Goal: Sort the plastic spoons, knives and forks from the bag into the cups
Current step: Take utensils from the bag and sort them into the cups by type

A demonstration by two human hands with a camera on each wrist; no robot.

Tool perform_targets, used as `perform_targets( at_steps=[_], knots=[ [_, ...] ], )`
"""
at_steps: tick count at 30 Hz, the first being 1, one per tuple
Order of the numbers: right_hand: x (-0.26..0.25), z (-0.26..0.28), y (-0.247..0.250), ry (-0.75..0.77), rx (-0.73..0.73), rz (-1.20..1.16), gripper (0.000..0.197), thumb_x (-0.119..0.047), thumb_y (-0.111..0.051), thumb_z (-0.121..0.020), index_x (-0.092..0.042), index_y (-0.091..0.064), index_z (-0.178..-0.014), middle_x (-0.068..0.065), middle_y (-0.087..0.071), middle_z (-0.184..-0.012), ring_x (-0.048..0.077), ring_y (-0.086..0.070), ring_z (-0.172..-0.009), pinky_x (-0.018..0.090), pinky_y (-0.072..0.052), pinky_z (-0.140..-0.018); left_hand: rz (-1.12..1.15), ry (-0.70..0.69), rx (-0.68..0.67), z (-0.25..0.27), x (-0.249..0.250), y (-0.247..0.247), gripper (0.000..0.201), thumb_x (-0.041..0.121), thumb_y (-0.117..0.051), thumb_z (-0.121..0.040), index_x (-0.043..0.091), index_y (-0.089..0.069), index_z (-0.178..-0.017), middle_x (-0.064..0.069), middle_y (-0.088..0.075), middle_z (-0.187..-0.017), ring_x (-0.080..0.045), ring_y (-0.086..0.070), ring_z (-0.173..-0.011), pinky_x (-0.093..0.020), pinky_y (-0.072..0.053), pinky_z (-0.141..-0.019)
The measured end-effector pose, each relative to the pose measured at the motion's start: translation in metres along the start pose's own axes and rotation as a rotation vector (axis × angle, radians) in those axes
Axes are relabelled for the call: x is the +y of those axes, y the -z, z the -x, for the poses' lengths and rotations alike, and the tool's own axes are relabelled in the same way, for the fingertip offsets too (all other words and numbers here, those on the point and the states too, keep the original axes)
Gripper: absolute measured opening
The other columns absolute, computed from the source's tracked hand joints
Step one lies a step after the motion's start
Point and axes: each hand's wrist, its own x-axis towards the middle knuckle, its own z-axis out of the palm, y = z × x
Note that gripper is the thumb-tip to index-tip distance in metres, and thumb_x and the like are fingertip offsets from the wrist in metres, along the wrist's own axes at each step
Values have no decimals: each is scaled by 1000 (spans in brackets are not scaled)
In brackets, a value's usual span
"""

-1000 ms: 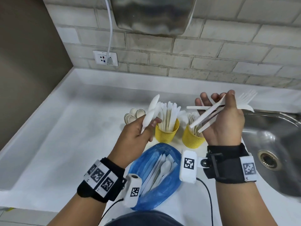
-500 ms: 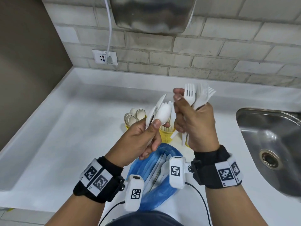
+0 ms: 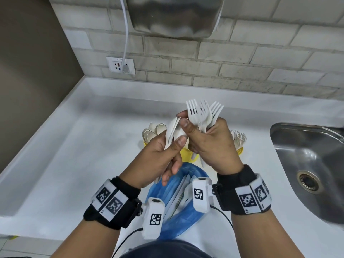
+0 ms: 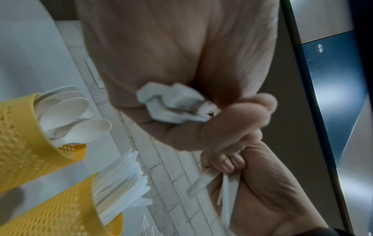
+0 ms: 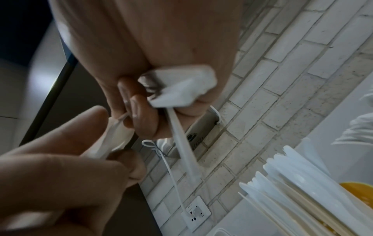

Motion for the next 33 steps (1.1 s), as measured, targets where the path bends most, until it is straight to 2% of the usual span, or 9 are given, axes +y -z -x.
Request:
perform_targets(
  at_steps=[4,8,11,15,17,22,25,29,33],
  knots=[
    [1,1,-2,-61,98,92,11,-13,-66,-101,-3,-69,-98,-13,-58,-52,2,-53,-43,17,-42,-49,-192,28,34,-1,-5,4,26,36,-64,-99,24,-53,-119,-14,-64,-61,-25,-50,-37,-30,-46,-39],
    [6,-1,-8,-154,156,14,33,-22,-64,-103,6,-61,-85,0,-48,-47,14,-42,-37,32,-36,-49,-298,85,45,0,-9,3,28,30,-69,-97,20,-49,-113,-15,-68,-66,-29,-61,-45,-36,-53,-45],
    [5,3,-6,-118,54,39,32,-22,-65,-102,8,-64,-91,-7,-50,-47,8,-44,-38,28,-39,-48,-242,105,15,1,-7,6,20,25,-62,-102,26,-47,-116,-16,-68,-69,-29,-64,-48,-36,-54,-47],
    [2,4,0,-94,-138,162,16,-17,-72,-96,-4,-70,-105,-14,-63,-58,1,-56,-46,12,-42,-51,-270,99,-16,2,-5,10,55,23,-57,-104,69,-34,-122,-18,-67,-71,-29,-67,-52,-39,-58,-50],
    [4,3,0,-111,-117,221,10,-15,-74,-95,-8,-72,-101,-15,-62,-56,0,-56,-46,11,-42,-51,-285,90,-27,1,-6,10,63,22,-56,-104,76,-29,-122,-16,-68,-72,-27,-68,-56,-38,-59,-54],
    [8,1,3,-58,53,420,17,-27,-76,-91,-11,-73,-91,-5,-66,-61,9,-59,-51,34,-50,-53,-612,-120,165,-4,-15,28,24,30,-71,-95,22,-64,-117,6,-68,-91,-10,-66,-84,-44,-57,-81],
    [3,1,5,-6,91,516,17,-28,-78,-90,-13,-74,-96,-6,-73,-75,6,-69,-71,28,-55,-68,-668,-214,231,-6,-11,37,19,31,-83,-84,26,-75,-101,11,-70,-92,-10,-68,-91,-35,-55,-79],
    [0,4,-2,23,21,455,11,-23,-78,-91,-14,-74,-95,-12,-69,-71,1,-67,-70,17,-49,-65,-684,-226,279,-7,-13,31,22,28,-88,-78,15,-71,-73,2,-66,-63,-17,-62,-61,-37,-50,-63],
    [2,5,-5,42,9,321,18,-19,-80,-89,-15,-72,-105,-20,-70,-75,-4,-68,-74,10,-47,-70,-616,-184,332,-8,-17,32,18,27,-84,-83,17,-75,-71,1,-70,-62,-18,-68,-61,-38,-52,-62]
  ],
)
